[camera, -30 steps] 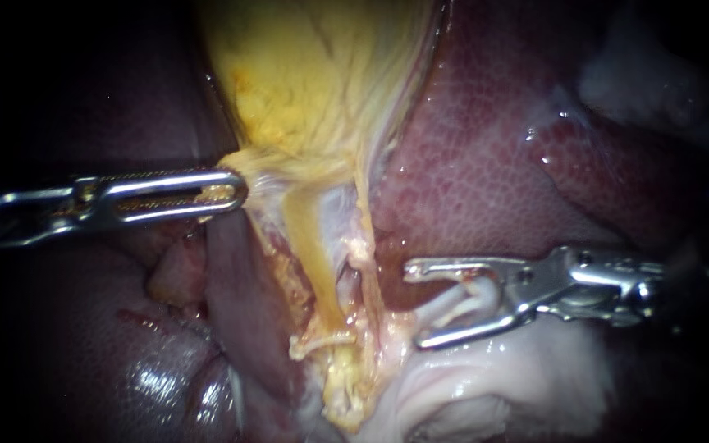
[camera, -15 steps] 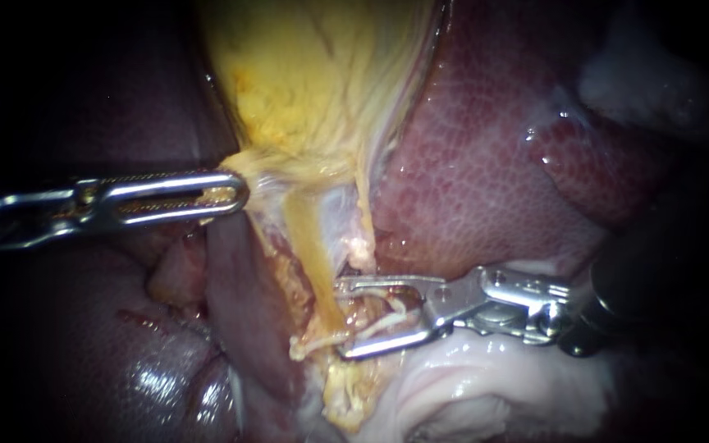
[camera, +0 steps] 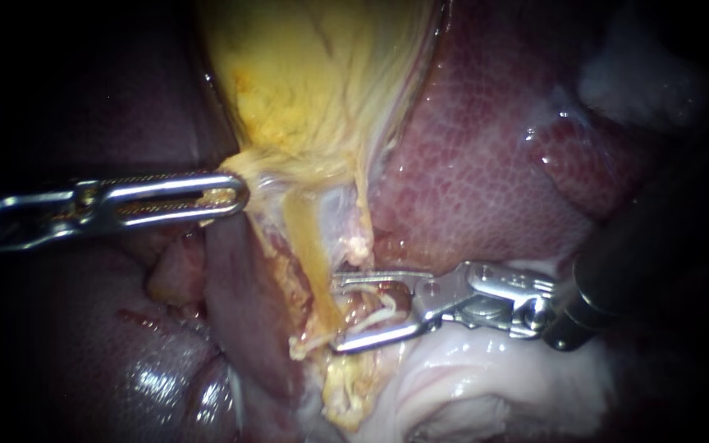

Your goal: Clipping second clip left tube

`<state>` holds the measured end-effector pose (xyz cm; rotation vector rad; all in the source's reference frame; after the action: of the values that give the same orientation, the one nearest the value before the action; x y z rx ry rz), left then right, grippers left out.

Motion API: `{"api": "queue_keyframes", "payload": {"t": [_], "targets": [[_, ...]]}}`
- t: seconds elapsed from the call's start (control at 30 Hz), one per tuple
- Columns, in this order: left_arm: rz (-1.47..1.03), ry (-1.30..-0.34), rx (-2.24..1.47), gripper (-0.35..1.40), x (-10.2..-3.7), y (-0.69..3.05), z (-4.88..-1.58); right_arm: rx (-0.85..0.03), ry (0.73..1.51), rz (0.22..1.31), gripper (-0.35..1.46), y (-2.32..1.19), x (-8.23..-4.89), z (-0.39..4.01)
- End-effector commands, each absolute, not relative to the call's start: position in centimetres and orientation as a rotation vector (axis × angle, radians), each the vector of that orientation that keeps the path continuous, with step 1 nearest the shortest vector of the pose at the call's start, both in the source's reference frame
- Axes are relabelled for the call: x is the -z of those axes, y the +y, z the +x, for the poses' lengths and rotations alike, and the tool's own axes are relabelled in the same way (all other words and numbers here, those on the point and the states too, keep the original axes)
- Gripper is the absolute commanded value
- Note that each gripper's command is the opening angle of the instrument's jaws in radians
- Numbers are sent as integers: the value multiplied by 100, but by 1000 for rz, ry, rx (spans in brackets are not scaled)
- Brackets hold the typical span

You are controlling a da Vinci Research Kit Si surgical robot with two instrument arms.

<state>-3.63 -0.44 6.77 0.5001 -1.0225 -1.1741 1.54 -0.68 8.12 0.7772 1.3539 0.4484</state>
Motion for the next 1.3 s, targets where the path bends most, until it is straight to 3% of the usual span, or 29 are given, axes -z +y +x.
{"api": "queue_keyframes", "payload": {"t": [0.03, 0.5, 0.87, 1.3], "targets": [[500, -1022, 1174, -35, -678, -44, -363, -445, 1354, 779, 60, -69, -813, 157], [499, -1022, 1175, -35, -678, -44, -364, -432, 1343, 856, 60, -79, -814, 173], [495, -1023, 1173, -35, -699, -36, -353, -391, 1419, 947, 60, -82, -786, 178], [478, -1022, 1180, -35, -709, -40, -365, -391, 1430, 947, 60, -81, -785, 196]]}}
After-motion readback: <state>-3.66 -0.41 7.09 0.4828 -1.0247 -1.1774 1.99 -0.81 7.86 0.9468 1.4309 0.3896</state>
